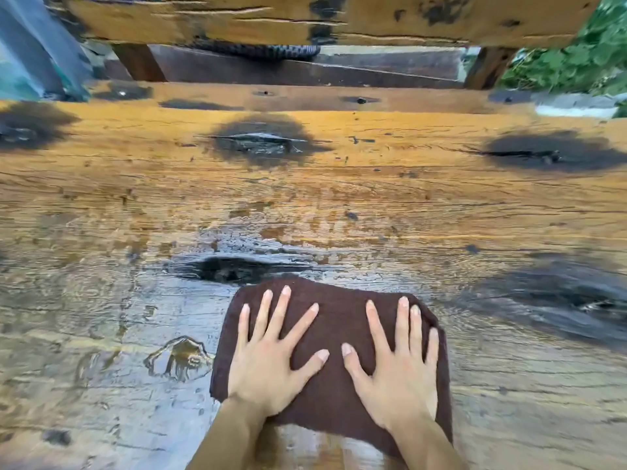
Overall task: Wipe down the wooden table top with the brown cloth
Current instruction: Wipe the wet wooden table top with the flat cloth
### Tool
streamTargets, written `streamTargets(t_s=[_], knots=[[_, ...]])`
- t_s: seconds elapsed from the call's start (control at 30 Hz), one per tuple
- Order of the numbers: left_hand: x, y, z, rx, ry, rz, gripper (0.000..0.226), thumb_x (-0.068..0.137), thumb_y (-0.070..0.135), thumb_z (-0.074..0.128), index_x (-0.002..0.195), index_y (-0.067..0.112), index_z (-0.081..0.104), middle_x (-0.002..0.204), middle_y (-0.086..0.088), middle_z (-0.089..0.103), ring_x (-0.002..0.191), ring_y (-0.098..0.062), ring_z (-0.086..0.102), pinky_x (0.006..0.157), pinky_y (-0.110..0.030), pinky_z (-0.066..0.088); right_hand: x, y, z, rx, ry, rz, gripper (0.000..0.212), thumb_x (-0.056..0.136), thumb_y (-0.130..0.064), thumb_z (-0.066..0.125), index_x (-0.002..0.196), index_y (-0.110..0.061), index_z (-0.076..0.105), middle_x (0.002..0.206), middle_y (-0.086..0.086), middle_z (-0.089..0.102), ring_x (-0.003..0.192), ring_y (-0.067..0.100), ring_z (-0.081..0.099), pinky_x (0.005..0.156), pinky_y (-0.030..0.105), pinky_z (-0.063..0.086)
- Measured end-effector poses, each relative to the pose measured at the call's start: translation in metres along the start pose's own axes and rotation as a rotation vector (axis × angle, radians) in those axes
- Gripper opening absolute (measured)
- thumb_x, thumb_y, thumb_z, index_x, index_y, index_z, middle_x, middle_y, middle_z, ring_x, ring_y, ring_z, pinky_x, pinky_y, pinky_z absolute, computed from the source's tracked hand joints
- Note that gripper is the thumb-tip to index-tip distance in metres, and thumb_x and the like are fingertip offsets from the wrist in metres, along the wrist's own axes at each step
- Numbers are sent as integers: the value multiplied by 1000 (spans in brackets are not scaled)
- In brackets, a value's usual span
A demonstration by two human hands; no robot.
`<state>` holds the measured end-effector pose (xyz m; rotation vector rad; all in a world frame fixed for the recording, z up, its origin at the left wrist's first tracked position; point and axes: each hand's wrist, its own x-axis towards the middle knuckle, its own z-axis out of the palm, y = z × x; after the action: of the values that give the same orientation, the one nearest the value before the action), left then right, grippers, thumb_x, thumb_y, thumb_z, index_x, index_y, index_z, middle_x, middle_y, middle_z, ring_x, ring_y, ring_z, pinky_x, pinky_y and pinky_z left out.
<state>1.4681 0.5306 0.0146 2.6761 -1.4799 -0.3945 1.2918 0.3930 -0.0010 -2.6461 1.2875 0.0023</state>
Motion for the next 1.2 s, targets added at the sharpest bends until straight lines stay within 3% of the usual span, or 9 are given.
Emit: streamTargets(t_s=[0.2, 0.43, 0.83, 1.2], knots=[[90, -16, -20, -17, 12, 3, 70, 93, 88, 14, 154, 65, -12, 171, 8, -26, 156, -18, -30, 126, -54, -13, 96, -8, -7, -17, -56, 4, 81, 94, -83, 14, 164, -46, -2, 174, 9, -17, 160, 26, -18, 129, 56, -4], [195, -36, -42, 20, 52, -4, 72, 90, 90, 10, 154, 64, -11, 171, 5, -26, 154, -20, -33, 125, -52, -19, 196, -28, -27, -46, -139, 27, 82, 88, -84, -1, 159, -49, -22, 169, 6, -34, 156, 23, -32, 127, 52, -14], [368, -57, -75, 11, 90, 18, 74, 90, 89, 13, 157, 63, -2, 174, 5, -15, 159, -19, -21, 127, -53, -12, 366, -37, -36, -35, -66, 50, 84, 88, -87, 7, 162, -51, -8, 174, 6, -19, 160, 23, -21, 128, 52, -12], [453, -67, -97, 49, 146, 30, 77, 88, 90, 11, 159, 60, 6, 176, -2, -1, 161, -22, -12, 125, -56, -16, 459, -41, -46, -46, -16, 42, 85, 90, -87, 14, 164, -48, 1, 176, 10, -9, 161, 26, -14, 128, 54, -10]])
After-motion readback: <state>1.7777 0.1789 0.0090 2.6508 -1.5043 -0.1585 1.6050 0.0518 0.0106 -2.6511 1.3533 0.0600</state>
